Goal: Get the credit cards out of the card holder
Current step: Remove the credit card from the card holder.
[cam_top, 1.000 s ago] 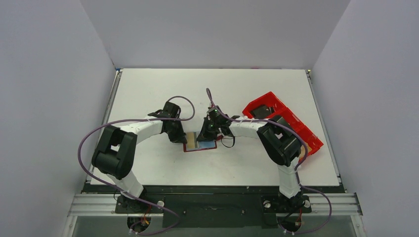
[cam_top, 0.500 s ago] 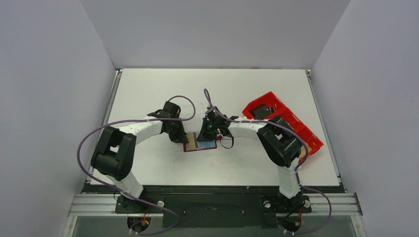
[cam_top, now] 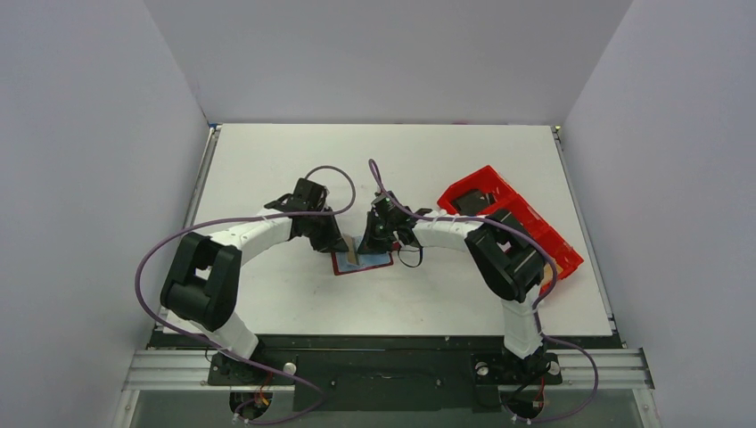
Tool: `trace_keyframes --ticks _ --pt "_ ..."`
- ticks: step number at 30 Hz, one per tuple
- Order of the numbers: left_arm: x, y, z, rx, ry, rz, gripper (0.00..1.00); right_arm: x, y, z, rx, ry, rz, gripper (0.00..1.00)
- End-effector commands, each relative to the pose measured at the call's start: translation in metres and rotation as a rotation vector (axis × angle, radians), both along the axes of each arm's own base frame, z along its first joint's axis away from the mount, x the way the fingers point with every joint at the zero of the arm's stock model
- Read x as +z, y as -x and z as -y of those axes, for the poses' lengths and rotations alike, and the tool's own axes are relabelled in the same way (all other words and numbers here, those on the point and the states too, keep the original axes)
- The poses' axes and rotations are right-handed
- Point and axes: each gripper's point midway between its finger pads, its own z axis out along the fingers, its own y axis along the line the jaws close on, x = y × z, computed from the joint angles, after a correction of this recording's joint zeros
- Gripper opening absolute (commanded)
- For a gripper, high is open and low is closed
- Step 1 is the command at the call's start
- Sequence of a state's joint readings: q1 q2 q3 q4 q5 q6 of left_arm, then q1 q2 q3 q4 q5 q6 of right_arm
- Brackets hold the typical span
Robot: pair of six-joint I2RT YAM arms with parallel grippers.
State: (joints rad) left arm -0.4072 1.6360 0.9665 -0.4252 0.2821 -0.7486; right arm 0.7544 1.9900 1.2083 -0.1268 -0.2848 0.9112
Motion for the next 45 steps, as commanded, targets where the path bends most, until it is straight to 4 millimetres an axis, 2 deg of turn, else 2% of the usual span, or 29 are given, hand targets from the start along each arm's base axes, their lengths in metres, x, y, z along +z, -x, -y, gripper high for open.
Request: trace_keyframes --ticks 1,6,9,15,24,26,30,32,35,37,40,45 --pt "0.049 -0.026 0.031 -0.039 0.132 0.144 0.08 -0.007 0.004 0.013 0.001 0.084 0.012 0.0" --pt "0.05 -0.03 0.036 -0.043 0.126 0.147 0.08 0.005 0.0 0.014 -0.01 0.067 0.028 0.0" --pt "0.048 -0.031 0.038 -0.044 0.117 0.143 0.08 0.019 -0.005 0.018 -0.033 0.054 0.048 0.01" --pt "0.04 -0.033 0.042 -0.052 0.099 0.126 0.08 0.043 -0.014 0.031 -0.086 0.053 0.086 0.13" --pt "0.031 -0.034 0.053 -0.064 0.086 0.108 0.08 0.065 -0.015 0.04 -0.103 0.037 0.126 0.17" --pt "0.03 -0.04 0.039 -0.013 0.013 0.122 0.1 0.064 -0.013 0.042 -0.084 0.088 0.144 0.22" --pt "0.027 -0.04 -0.006 0.116 -0.097 0.097 0.3 0.062 -0.004 0.037 -0.02 0.179 0.188 0.34" --pt "0.03 -0.042 -0.029 0.177 -0.11 0.105 0.35 0.066 -0.001 0.027 0.014 0.211 0.219 0.38" --pt "0.039 -0.046 -0.06 0.235 -0.126 0.119 0.38 0.065 0.001 0.016 0.049 0.272 0.263 0.44" --pt "0.043 -0.045 -0.073 0.25 -0.137 0.119 0.39 0.062 0.003 0.006 0.084 0.314 0.282 0.47" --pt "0.049 -0.043 -0.082 0.257 -0.132 0.128 0.39 0.058 0.004 -0.007 0.121 0.399 0.306 0.51" --pt "0.054 -0.041 -0.086 0.262 -0.105 0.14 0.4 0.041 0.007 -0.011 0.172 0.514 0.301 0.58"
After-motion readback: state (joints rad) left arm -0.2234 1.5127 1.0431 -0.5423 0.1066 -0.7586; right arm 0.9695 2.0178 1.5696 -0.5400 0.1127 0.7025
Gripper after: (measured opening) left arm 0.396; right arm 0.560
